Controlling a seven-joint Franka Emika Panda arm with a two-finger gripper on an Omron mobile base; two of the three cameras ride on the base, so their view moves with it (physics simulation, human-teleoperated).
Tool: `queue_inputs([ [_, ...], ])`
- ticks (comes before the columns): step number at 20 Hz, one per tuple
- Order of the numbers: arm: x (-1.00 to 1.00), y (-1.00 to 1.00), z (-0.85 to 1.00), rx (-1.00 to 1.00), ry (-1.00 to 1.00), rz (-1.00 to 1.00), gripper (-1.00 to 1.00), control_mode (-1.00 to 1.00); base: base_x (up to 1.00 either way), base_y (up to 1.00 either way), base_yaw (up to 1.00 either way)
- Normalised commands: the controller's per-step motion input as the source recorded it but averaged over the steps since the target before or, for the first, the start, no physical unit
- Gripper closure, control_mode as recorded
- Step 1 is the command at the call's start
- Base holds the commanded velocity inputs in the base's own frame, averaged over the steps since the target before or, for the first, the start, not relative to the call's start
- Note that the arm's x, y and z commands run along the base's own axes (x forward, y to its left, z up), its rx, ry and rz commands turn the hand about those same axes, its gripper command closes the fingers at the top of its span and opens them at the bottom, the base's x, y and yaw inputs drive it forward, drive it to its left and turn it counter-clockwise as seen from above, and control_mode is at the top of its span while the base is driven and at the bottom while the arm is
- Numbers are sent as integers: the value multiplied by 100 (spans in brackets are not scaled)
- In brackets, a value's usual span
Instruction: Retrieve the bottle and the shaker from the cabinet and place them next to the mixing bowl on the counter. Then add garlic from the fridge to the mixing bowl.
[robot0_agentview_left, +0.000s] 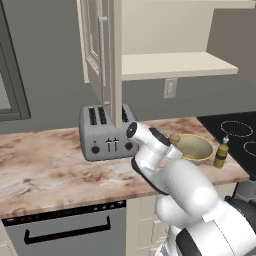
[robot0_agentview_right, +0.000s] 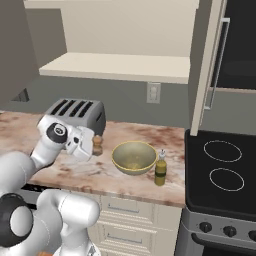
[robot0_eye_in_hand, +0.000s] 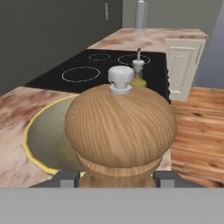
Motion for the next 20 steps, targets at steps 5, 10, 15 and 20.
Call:
queue_inputs([
  [5, 18, -14, -15, 0, 4, 2, 100, -100, 0, 0, 0],
  [10, 26, 1, -42, 0, 6, 0, 100, -100, 0, 0, 0],
  [15, 4, 48, -3, -4, -3, 0, 100, -100, 0, 0, 0],
  [20, 6, 21, 0, -5, -2, 0, 100, -100, 0, 0, 0],
])
